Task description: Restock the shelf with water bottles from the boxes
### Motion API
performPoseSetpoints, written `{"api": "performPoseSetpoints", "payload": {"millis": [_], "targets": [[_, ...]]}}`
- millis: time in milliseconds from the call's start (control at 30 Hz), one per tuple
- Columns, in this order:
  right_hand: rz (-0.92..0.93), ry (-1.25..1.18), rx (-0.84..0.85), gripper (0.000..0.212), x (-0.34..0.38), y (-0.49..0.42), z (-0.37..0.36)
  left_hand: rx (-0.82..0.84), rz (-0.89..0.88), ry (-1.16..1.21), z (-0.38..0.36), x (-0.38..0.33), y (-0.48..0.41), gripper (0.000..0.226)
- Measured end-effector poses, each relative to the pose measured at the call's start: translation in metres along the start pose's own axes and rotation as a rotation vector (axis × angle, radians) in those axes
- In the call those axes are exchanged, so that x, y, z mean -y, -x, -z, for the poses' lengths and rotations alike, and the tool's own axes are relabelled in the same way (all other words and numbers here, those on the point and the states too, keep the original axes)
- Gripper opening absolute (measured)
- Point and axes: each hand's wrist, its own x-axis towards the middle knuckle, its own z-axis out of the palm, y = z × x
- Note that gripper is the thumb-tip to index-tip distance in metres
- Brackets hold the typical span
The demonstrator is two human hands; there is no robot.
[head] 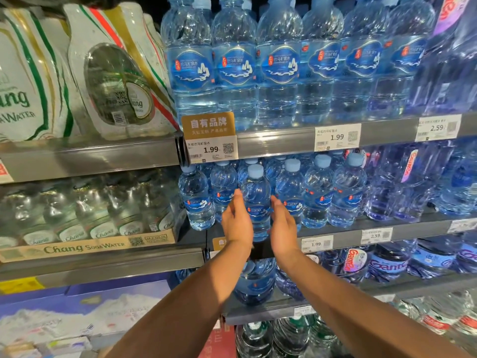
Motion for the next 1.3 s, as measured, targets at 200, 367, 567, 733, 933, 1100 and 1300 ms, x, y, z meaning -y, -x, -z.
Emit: {"api": "performPoseSetpoints", "payload": {"millis": [200, 367, 567, 733, 933, 1100, 1300], "targets": [[0.018, 0.105, -0.049, 0.047, 0.009, -0.005, 0.006, -0.020, -0.019, -0.058, -0.013, 0.003, 0.009, 0.038], [0.027, 0.121, -0.103, 0.044, 0.015, -0.006, 0.005, -0.013, -0.005, 0.011, -0.013, 0.008, 0.001, 0.039], [-0.007, 0.051, -0.164, 0.042, 0.015, -0.004, 0.001, -0.031, 0.029, 0.075, -0.017, 0.013, -0.004, 0.049], [-0.017, 0.051, -0.199, 0.036, 0.017, -0.009, 0.003, -0.028, 0.026, 0.019, -0.023, 0.012, 0.002, 0.029], [-0.056, -0.014, -0.181, 0.038, 0.017, -0.006, 0.006, -0.005, -0.009, -0.006, -0.016, 0.012, 0.001, 0.041], [0.027, 0.117, -0.085, 0.035, 0.030, 0.000, 0.020, 0.130, -0.036, -0.208, -0.008, 0.002, 0.005, 0.048], [0.229, 0.768, 0.052, 0.035, 0.082, 0.004, 0.055, 0.249, -0.152, -0.689, 0.004, -0.028, 0.018, 0.055]]}}
